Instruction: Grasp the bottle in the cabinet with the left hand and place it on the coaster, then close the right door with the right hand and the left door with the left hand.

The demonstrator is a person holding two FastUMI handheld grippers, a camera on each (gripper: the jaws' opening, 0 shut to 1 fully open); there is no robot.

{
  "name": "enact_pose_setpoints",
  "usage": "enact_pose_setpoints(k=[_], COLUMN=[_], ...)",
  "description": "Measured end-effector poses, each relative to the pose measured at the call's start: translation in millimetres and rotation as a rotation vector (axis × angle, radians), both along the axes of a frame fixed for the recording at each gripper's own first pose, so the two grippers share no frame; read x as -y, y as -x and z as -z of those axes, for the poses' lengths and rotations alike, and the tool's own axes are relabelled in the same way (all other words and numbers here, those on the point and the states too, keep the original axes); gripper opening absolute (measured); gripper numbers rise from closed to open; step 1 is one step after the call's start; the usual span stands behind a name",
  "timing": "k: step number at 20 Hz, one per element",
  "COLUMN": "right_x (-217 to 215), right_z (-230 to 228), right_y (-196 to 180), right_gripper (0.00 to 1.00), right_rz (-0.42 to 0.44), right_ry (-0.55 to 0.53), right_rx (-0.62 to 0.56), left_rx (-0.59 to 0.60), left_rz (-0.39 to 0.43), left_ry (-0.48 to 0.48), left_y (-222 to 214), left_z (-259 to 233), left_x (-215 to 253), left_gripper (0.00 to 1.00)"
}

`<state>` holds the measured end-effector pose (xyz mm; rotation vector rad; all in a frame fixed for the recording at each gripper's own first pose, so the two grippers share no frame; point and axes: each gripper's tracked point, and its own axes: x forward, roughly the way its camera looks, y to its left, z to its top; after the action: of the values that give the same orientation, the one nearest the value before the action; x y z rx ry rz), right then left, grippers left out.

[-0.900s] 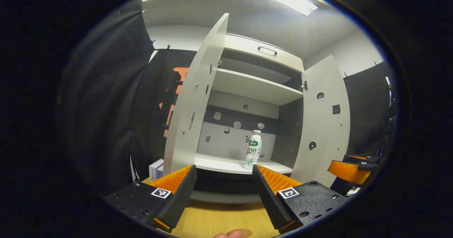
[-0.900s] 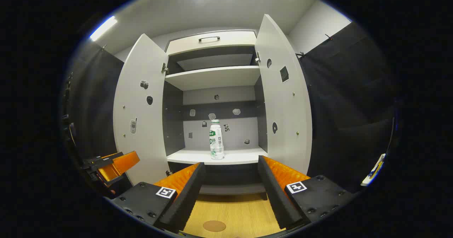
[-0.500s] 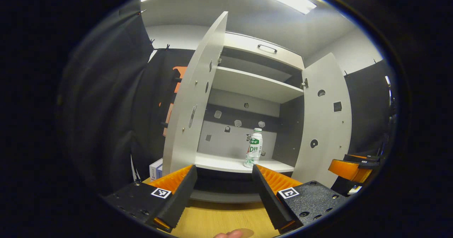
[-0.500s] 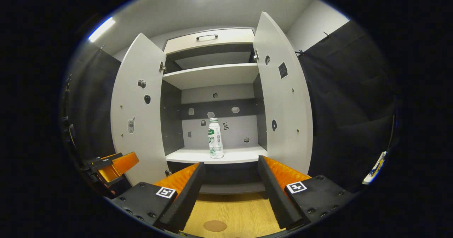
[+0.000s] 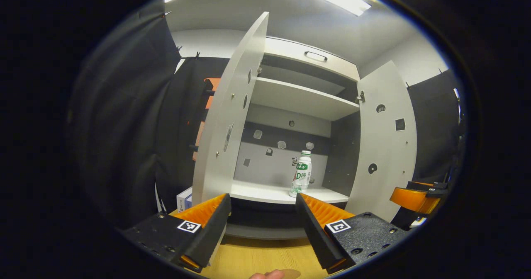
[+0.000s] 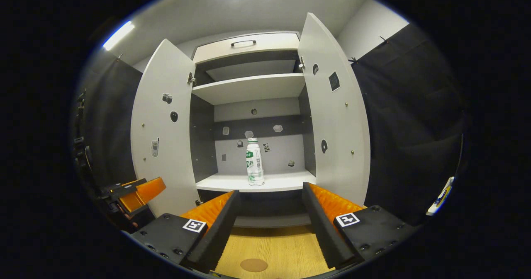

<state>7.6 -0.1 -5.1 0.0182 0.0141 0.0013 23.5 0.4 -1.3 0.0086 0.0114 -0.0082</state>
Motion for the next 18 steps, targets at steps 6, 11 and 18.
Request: enact_pose_setpoints(k=[6, 11, 18], right_x=[30, 55, 81], right_z=[-6, -2, -8], right_y=[2, 6, 17], right_gripper=[0.98, 0.98, 0.98], right_rz=[0.07, 0.136, 0.233], right_ry=[0.016, 0.01, 0.014], right_rx=[0.009, -0.007, 0.004], left_rx=[-0.027, -0.051, -0.109], left_rz=[0.141, 0.253, 0.307], left_ry=[0.058, 0.079, 0.03], left_y=[-70, -149, -258], left_z=[-7, 0, 47], left_x=[44, 90, 131], left_gripper=[0.95, 0.94, 0.94])
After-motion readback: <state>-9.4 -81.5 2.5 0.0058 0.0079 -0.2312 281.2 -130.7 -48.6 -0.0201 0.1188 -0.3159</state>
